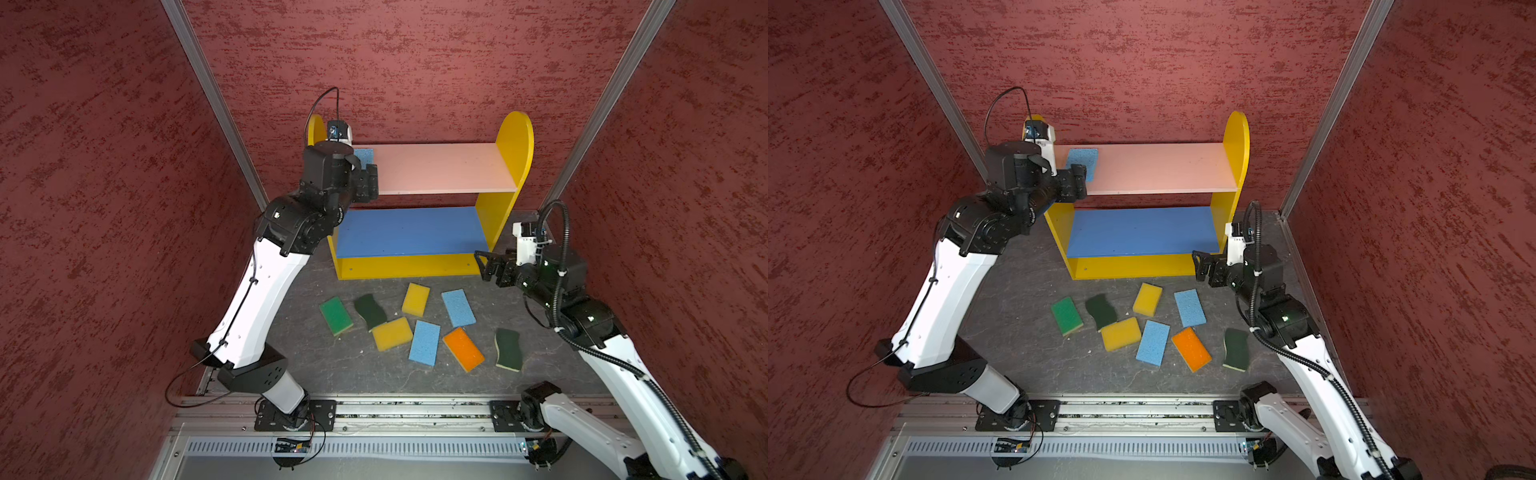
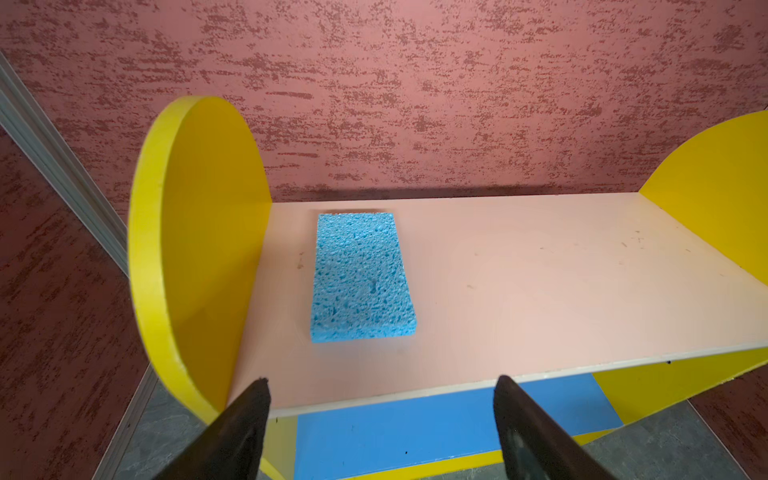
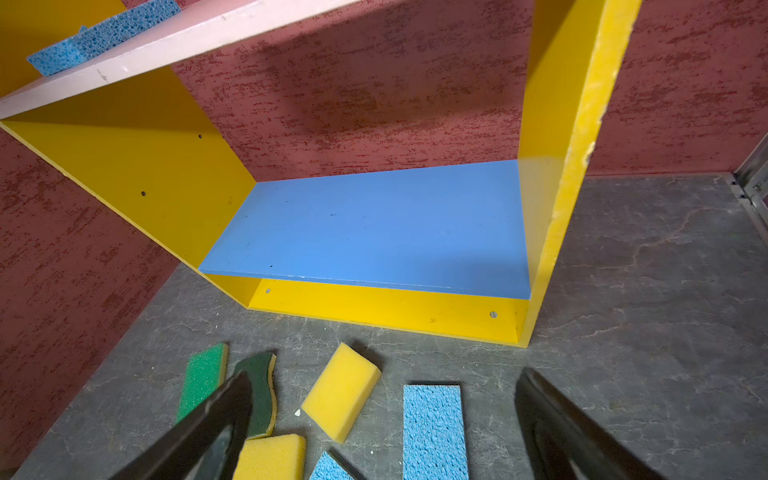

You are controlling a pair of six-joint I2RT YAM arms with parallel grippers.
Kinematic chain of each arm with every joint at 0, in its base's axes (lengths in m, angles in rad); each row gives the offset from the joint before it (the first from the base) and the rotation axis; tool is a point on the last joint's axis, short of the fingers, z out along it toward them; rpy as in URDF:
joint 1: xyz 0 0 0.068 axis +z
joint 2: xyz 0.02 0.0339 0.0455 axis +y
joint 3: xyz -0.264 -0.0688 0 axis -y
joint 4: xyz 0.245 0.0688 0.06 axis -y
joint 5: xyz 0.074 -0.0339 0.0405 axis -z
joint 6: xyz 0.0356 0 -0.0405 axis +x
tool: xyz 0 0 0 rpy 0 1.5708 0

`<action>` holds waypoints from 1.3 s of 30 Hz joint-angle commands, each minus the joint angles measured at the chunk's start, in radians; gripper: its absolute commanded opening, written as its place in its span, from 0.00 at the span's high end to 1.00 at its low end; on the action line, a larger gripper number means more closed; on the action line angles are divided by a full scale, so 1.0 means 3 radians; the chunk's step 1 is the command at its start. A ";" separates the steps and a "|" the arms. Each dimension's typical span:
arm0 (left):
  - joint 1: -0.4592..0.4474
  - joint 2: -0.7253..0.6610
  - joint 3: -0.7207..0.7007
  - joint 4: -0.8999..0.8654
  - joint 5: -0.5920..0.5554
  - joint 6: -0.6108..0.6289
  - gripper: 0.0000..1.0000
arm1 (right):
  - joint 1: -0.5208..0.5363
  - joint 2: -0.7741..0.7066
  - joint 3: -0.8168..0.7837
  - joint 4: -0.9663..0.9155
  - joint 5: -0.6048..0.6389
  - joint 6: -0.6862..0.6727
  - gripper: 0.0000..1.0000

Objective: Arrange cleaning sponges on a shelf
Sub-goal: Place the cleaning sponge on the shelf, then pick up the cleaning sponge at the center of the table.

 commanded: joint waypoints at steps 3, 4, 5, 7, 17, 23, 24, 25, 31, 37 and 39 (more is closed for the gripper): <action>0.0003 -0.0475 -0.0653 0.0159 0.0122 -0.0143 0.15 | 0.0031 -0.0013 0.0062 -0.0093 0.0008 0.0077 0.01; 0.0007 -0.0597 -0.0841 0.0225 0.0160 -0.0146 0.14 | 0.0031 -0.0002 0.0047 -0.0119 0.0011 0.0106 0.01; 0.0027 -0.0711 -0.1023 0.0296 0.0193 -0.0173 0.14 | 0.0033 0.0007 0.0037 -0.0142 0.0022 0.0133 0.01; 0.0066 -0.0909 -0.1322 0.0344 0.0265 -0.0260 0.14 | 0.0030 0.0045 0.0018 -0.0200 0.0006 0.0192 0.01; 0.0196 -0.1526 -0.2475 0.0130 0.0385 -0.0674 0.14 | 0.0031 0.0010 -0.0275 -0.0457 0.0040 0.0551 0.01; 0.0265 -0.1732 -0.3040 0.0144 0.0532 -0.0890 0.14 | 0.0035 0.0064 -0.0464 -0.0623 0.0129 0.0811 0.03; 0.0277 -0.1757 -0.3121 0.0165 0.0564 -0.0914 0.14 | 0.0036 0.0056 -0.0511 -0.0627 0.0151 0.0857 0.03; 0.0291 -0.1773 -0.3199 0.0184 0.0593 -0.0945 0.14 | 0.0034 0.0058 -0.0553 -0.0634 0.0167 0.0895 0.03; 0.0393 -0.1745 -0.3451 0.0297 0.0795 -0.0914 0.14 | 0.0044 0.0190 -0.0774 -0.0485 0.0042 0.1016 0.03; 0.0471 -0.1593 -0.3601 0.0308 0.0957 -0.0854 0.14 | 0.0091 0.0516 -0.0943 -0.0299 0.0012 0.1042 0.03; 0.0497 -0.1532 -0.3654 0.0341 0.1012 -0.0867 0.14 | 0.0107 0.0640 -0.0960 -0.0244 0.0016 0.1024 0.03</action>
